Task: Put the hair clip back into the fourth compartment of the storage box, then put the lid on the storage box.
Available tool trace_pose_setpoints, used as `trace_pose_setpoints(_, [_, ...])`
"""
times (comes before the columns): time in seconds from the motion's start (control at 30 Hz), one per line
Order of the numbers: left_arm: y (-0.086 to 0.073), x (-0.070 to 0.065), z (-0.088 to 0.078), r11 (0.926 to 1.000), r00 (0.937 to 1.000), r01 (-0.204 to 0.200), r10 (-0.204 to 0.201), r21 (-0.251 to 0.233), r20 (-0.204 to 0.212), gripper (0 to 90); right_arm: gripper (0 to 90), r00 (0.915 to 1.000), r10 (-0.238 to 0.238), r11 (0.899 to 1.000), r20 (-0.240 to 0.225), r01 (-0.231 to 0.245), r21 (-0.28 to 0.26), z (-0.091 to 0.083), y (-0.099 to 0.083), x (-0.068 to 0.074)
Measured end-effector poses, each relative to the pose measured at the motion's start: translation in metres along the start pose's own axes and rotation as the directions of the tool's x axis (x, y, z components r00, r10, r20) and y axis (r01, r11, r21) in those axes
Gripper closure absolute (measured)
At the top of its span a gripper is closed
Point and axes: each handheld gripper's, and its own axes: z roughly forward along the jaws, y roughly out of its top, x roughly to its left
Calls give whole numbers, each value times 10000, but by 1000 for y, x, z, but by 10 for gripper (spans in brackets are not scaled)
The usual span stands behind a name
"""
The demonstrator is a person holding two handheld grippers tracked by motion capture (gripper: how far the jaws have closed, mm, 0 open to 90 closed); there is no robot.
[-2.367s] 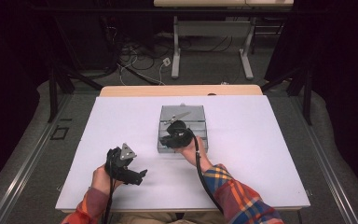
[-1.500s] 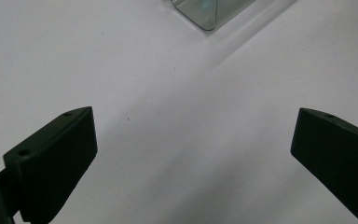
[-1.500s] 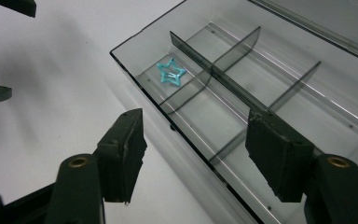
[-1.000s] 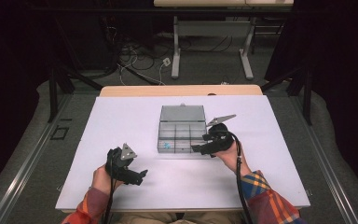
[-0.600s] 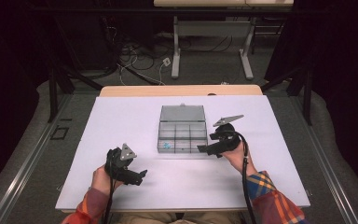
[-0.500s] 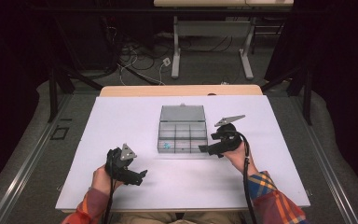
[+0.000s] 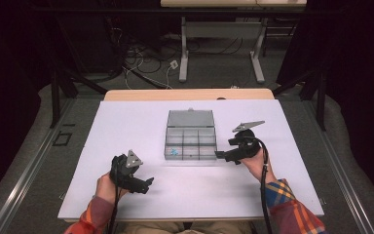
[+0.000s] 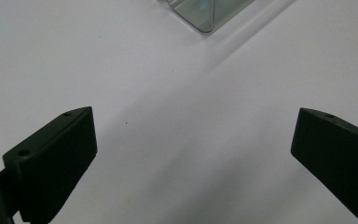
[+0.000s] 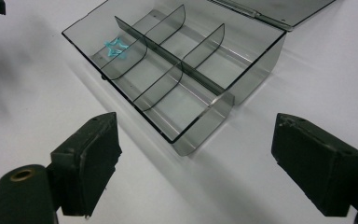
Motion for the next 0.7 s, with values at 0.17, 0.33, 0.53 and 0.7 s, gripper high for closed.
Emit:
trace_pose_setpoints(0.17, [1, -1, 0, 10000, 10000, 2, -2, 11, -49, 4, 136, 9999, 64, 9999, 129, -66, 94, -1, -4, -5])
trace_pose_setpoints(0.33, [0, -2, 1, 10000, 9999, -46, 46, 7, -98, 3, 122, 9996, 173, 9997, 231, -178, 193, -1, -5, -8])
trace_pose_setpoints(0.53, [1, -2, 1, 9999, 9999, -152, 152, 44, -79, 3, 112, 9994, 185, 9996, 298, -191, 195, -1, -6, -12])
trace_pose_setpoints(0.7, [3, -1, 1, 9998, 9997, -215, 215, -16, -92, 3, 107, 9989, 322, 9991, 327, -330, 251, 0, -6, -13])
